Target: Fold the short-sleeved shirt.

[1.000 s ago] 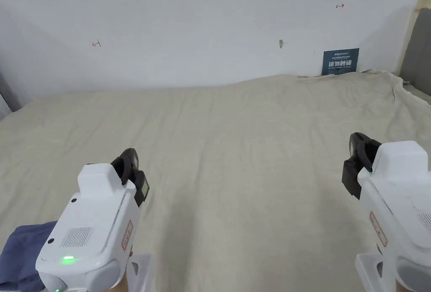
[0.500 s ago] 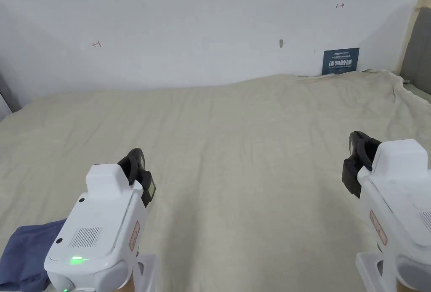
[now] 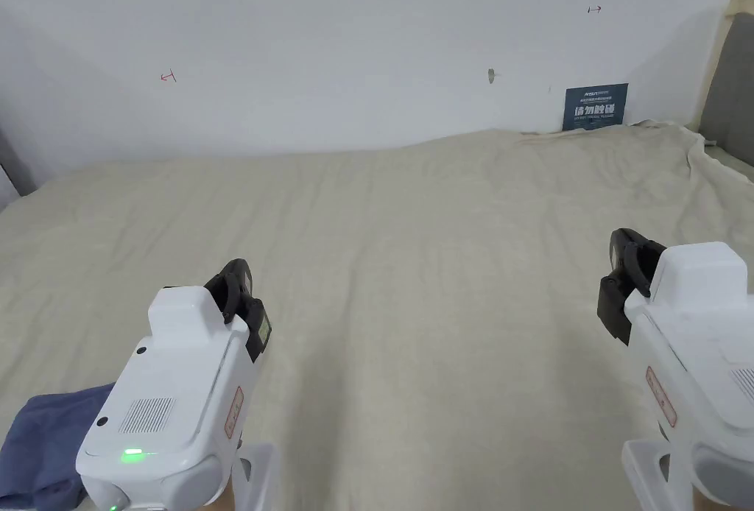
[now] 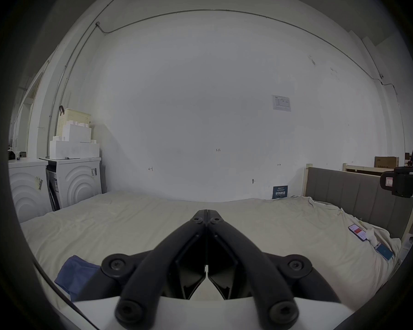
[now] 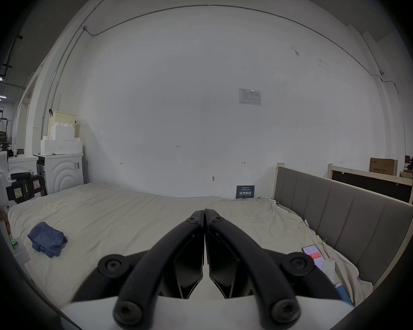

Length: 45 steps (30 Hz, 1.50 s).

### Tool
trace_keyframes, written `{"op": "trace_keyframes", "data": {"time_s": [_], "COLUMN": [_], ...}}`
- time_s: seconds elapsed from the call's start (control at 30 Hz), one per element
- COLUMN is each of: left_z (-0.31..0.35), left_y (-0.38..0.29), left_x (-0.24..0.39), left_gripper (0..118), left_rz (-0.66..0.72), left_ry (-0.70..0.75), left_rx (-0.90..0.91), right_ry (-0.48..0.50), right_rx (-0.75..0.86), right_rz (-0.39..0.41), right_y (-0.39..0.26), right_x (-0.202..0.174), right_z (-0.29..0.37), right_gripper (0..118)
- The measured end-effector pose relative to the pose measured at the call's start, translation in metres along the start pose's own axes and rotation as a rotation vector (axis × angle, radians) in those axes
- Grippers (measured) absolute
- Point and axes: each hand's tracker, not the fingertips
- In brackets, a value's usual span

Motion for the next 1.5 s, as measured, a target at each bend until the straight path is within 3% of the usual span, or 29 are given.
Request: {"op": "trace_keyframes", "data": {"time_s": [1.5], "left_z": [0.004], "left_y": [0.0], "left_x": [-0.004], "left_gripper": [0], "left_rz": [0.008], "left_ry": [0.015], "left_rx": [0.01], "right_ry": [-0.002], "right_rx": [0.016], "right_rz": [0.01], "right_y": [0.014], "right_x": [-0.008], "right_z": [0.009], "right_gripper": [0]}}
